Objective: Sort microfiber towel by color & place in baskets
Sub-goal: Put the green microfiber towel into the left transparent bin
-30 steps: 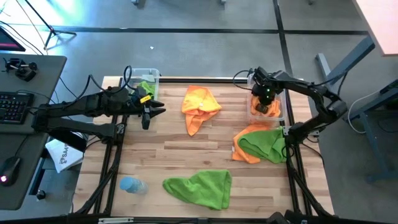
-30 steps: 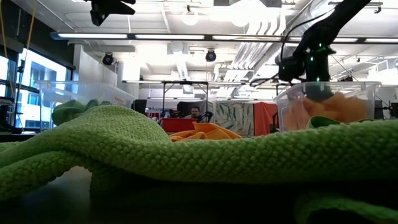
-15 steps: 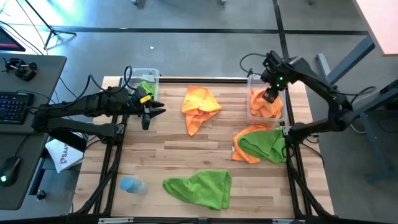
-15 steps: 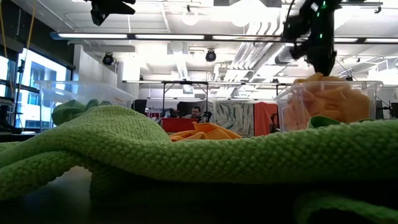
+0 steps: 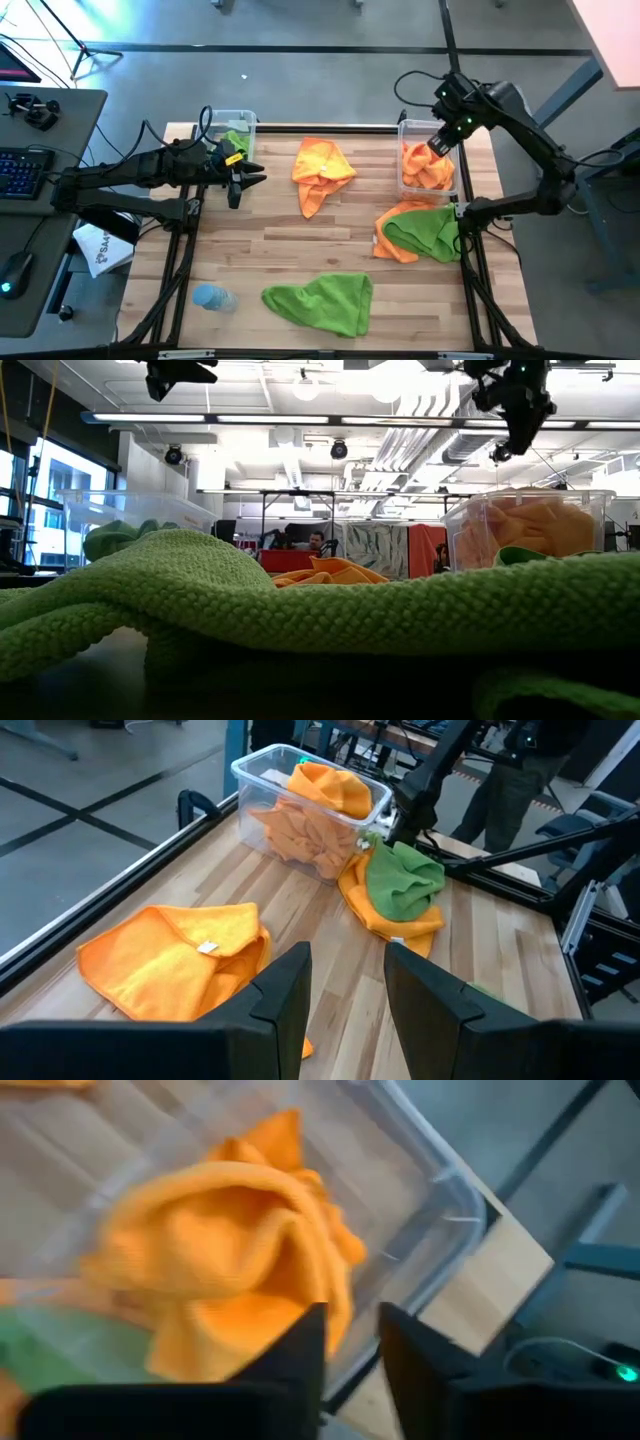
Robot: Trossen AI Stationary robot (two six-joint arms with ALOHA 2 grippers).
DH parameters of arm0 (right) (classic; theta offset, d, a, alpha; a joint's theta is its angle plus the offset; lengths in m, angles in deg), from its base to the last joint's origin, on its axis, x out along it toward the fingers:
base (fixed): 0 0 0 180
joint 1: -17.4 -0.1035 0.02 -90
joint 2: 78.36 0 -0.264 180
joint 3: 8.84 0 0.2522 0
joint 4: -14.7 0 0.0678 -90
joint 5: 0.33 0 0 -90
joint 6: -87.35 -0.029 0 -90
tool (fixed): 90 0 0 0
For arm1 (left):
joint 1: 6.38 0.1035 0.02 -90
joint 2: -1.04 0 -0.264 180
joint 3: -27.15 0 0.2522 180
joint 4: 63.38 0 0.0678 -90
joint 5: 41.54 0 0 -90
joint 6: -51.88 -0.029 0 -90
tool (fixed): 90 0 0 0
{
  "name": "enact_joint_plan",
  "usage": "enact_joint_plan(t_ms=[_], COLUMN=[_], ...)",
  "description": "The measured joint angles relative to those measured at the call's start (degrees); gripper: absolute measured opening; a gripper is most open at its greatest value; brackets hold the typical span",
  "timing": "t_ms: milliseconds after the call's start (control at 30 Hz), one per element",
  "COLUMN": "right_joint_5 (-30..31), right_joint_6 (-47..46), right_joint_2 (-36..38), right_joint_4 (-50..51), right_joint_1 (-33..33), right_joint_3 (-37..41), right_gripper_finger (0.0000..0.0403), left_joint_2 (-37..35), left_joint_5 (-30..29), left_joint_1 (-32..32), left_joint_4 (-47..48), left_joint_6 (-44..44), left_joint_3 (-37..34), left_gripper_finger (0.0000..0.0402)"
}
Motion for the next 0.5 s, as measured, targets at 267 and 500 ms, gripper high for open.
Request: enact_joint_plan(t_ms=[267, 500], right_joint_5=[1.7, 7.7], right_joint_6=[-16.4, -30.4], right_joint_2=[5.3, 5.2], right_joint_4=[-3.9, -13.6], right_joint_1=[-16.7, -39.0], right_joint_3=[0.0, 3.4], right_gripper_finger=[0.0026, 0.0006], left_joint_2=[0.0, 0.0], left_joint_5=[0.0, -0.2], left_joint_1=[0.0, 0.0], left_joint_4=[0.0, 0.0], left_joint_6=[-1.9, -5.8], left_joint_3=[0.0, 0.0], left_gripper_finger=[0.0117, 0.0117])
